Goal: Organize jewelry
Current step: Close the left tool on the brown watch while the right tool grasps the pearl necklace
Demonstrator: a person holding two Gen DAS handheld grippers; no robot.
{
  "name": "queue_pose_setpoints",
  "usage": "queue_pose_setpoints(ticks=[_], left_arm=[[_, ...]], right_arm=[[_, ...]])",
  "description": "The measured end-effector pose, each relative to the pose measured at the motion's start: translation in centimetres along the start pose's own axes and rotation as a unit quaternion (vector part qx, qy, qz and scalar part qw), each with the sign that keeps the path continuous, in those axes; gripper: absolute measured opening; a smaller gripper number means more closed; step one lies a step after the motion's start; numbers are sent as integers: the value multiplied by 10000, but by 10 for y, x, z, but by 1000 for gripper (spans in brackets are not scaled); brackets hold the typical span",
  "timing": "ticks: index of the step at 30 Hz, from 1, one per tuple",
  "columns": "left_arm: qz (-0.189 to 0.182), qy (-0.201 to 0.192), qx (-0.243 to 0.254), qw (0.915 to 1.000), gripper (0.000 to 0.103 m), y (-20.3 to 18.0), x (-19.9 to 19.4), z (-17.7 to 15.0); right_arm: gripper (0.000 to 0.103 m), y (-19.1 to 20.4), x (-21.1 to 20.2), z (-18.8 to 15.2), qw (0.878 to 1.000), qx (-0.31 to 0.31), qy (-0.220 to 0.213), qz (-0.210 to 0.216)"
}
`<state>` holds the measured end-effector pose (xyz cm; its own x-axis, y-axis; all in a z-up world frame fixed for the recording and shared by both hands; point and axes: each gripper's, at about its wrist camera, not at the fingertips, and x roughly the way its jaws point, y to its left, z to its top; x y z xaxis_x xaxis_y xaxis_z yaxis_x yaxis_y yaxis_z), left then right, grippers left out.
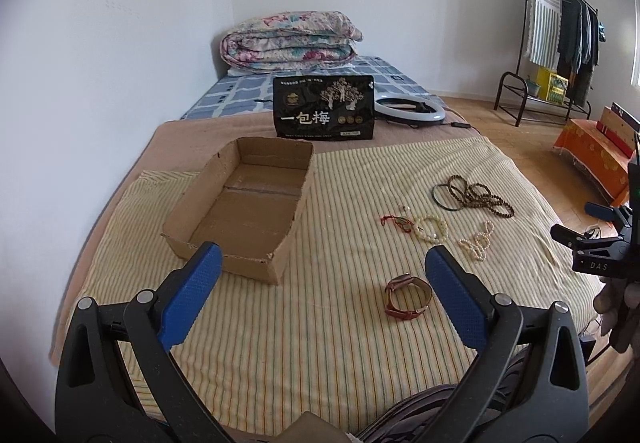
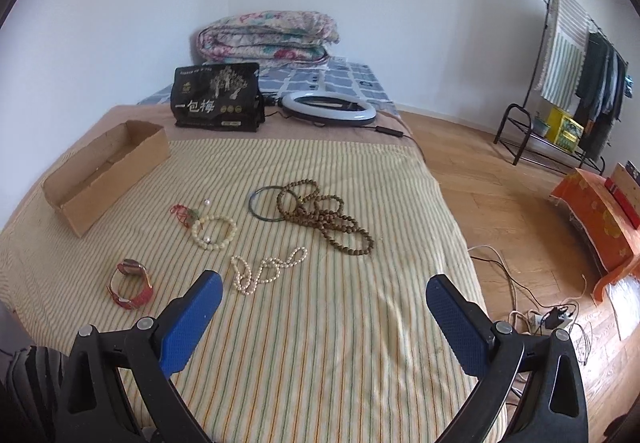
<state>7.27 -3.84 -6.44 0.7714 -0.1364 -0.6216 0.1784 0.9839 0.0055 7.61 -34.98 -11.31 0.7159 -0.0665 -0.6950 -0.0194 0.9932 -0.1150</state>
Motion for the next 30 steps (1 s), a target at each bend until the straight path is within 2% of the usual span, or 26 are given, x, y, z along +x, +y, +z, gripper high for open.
queue_pose_setpoints(ticks=[3, 8, 10, 11, 13, 19, 21, 30], left_arm=[[-214, 149, 206, 9994, 101, -13, 18, -4], [-660, 694, 391, 9946, 85, -28, 59, -10], [-721, 907, 435, 9923, 74, -32, 75, -13], [-800, 1006, 435, 9907, 69, -34, 82, -16], [-922, 1188, 408, 9878, 66, -37, 96, -20], [-1142, 1592, 318, 9801, 54, -43, 121, -34], [-1184, 1719, 247, 9776, 46, -43, 129, -38], [-1409, 2011, -34, 9694, 46, -42, 154, -49]], right_arm=[[103, 5, 25, -2, 9995, -183, 189, 153], [103, 3, 59, -4, 9978, -114, 436, 489], [103, 2, 72, -4, 9963, -9, 546, 664], [103, 2, 77, -4, 9954, 32, 597, 749], [103, 4, 86, -4, 9938, 47, 664, 888], [103, 21, 108, -4, 9908, -262, 851, 1023], [102, 28, 114, -5, 9895, -396, 925, 1035], [98, 46, 139, -7, 9875, -650, 1190, 798]])
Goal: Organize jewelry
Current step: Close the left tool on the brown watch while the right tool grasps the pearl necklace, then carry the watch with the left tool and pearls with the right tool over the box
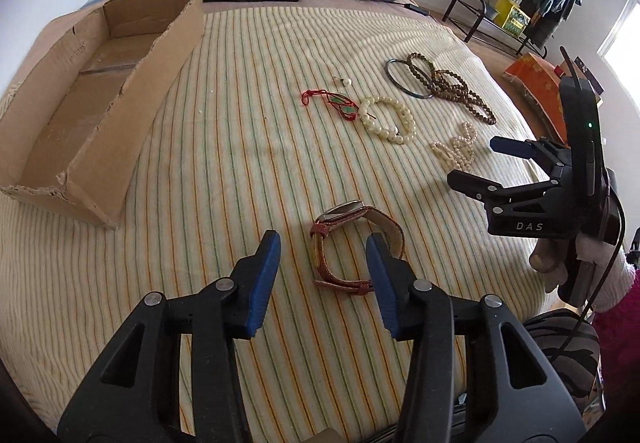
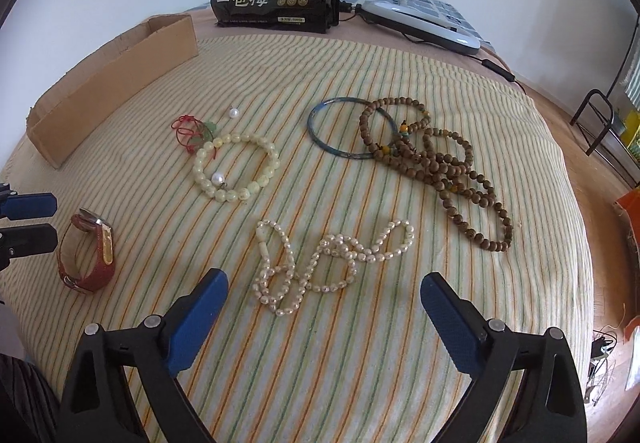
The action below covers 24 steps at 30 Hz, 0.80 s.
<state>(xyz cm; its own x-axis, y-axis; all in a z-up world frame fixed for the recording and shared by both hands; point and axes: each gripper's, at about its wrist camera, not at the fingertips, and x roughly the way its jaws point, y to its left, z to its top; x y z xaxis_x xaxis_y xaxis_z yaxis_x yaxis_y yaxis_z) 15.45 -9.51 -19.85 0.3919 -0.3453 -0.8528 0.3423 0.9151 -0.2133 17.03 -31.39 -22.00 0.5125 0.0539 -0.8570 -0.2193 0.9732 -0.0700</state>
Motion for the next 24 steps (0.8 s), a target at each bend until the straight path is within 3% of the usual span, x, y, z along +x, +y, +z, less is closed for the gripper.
queue_pose_setpoints(ticks=[5, 11, 14, 19, 24], left_arm=[[-31, 124, 67, 9999, 45, -2, 11, 1], [1, 268, 75, 9996, 29, 3, 21, 0], [60, 297, 151, 9994, 24, 4, 25, -2], [309, 253, 485, 9980, 17, -1, 27, -5], [392, 194, 585, 9973, 8, -4, 28, -6]], right_arm=[[97, 4, 7, 2, 9999, -81, 15, -100], [87, 4, 9, 4, 9999, -71, -25, 69], [75, 5, 9, 4, 9997, -83, -68, 203], [41, 3, 5, 4, 9993, -52, -129, 344], [16, 3, 4, 6, 9991, -79, -95, 414]])
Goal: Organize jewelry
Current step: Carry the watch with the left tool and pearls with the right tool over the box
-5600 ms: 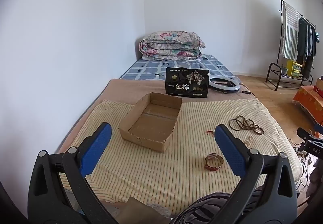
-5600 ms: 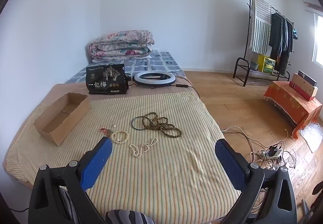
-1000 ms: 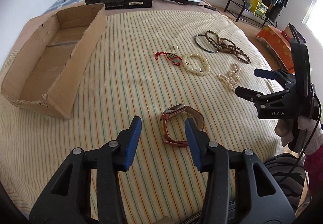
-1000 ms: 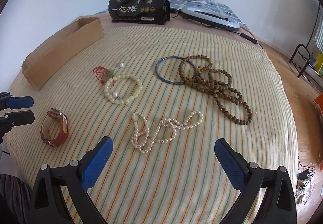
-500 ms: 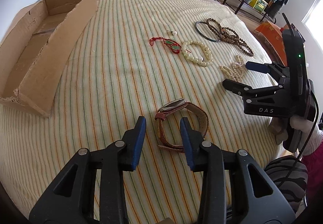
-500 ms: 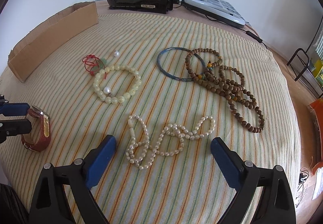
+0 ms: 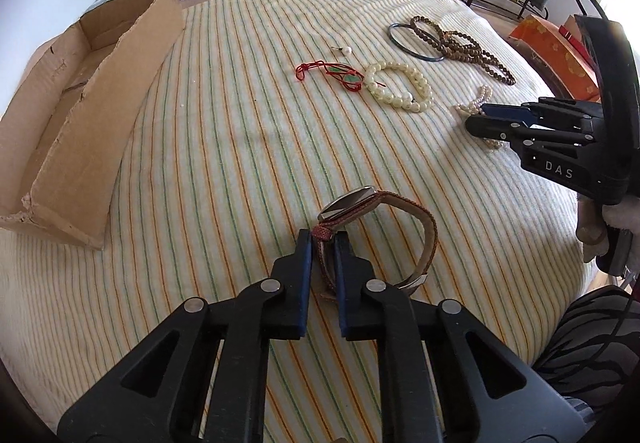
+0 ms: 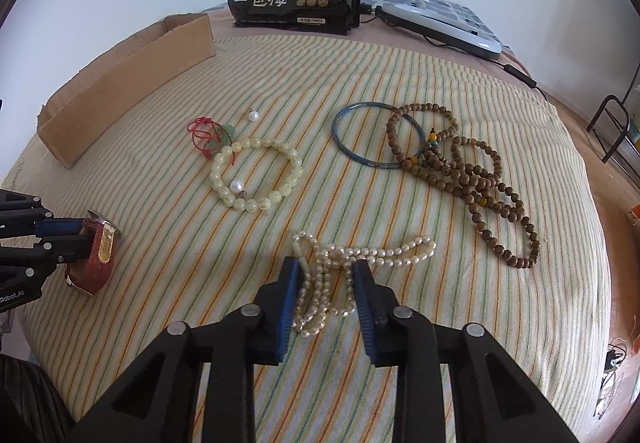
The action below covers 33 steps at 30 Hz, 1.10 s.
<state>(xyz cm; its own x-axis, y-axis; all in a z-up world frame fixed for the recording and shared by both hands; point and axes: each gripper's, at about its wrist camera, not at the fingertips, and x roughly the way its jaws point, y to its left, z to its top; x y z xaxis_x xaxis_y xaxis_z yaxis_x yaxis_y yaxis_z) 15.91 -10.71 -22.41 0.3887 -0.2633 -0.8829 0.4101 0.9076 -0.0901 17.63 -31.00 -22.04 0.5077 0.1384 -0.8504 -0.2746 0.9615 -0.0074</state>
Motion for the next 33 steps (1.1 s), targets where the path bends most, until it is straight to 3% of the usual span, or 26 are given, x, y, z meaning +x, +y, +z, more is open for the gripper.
queue_pose_setpoints(ticks=[4, 33], left_arm=[[12, -48, 2, 10000, 8, -1, -2, -1], [67, -989, -327, 9945, 7, 22, -84, 8]], right_arm=[[6, -3, -3, -1, 9999, 91, 4, 95], [5, 5, -112, 31, 9906, 404, -1278, 258]])
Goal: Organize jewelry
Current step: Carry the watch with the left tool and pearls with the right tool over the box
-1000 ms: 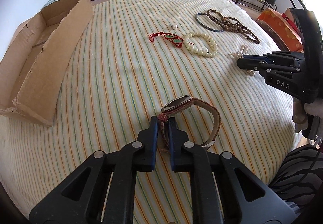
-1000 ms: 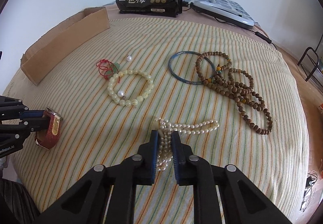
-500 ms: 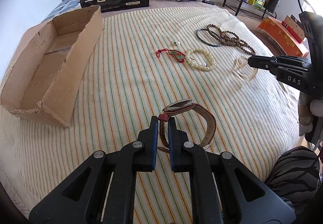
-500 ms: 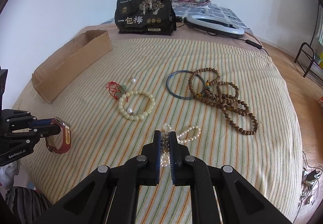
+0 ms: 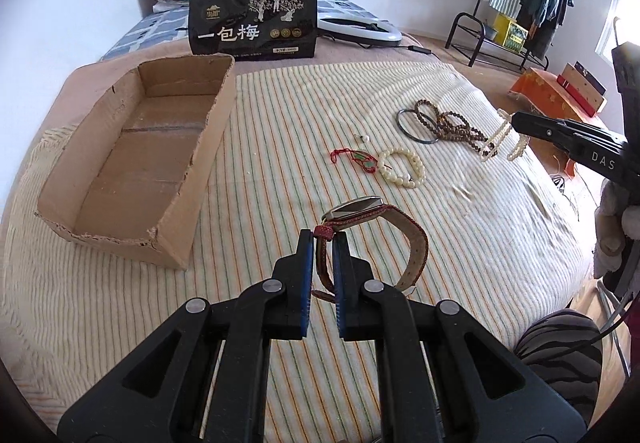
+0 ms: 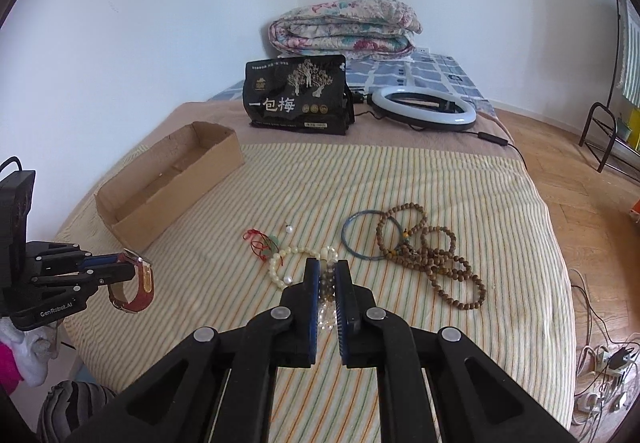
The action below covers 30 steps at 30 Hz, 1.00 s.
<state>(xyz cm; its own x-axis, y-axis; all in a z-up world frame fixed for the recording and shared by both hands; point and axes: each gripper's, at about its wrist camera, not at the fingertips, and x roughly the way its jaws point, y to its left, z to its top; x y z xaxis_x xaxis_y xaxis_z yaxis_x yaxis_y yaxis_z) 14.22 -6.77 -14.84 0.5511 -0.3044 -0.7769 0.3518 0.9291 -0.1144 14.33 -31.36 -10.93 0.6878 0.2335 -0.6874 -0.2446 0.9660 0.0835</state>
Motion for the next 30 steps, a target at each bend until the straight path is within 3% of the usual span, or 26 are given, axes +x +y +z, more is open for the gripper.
queue_pose_setpoints(ticks=[12, 30], left_arm=[[322, -391, -402, 9979, 7, 51, -32, 12], [852, -650, -1028, 9889, 7, 143, -47, 24]], right_arm=[[5, 59, 4, 41, 9976, -377, -283, 498], [5, 143, 59, 101, 9889, -767, -382, 1214]])
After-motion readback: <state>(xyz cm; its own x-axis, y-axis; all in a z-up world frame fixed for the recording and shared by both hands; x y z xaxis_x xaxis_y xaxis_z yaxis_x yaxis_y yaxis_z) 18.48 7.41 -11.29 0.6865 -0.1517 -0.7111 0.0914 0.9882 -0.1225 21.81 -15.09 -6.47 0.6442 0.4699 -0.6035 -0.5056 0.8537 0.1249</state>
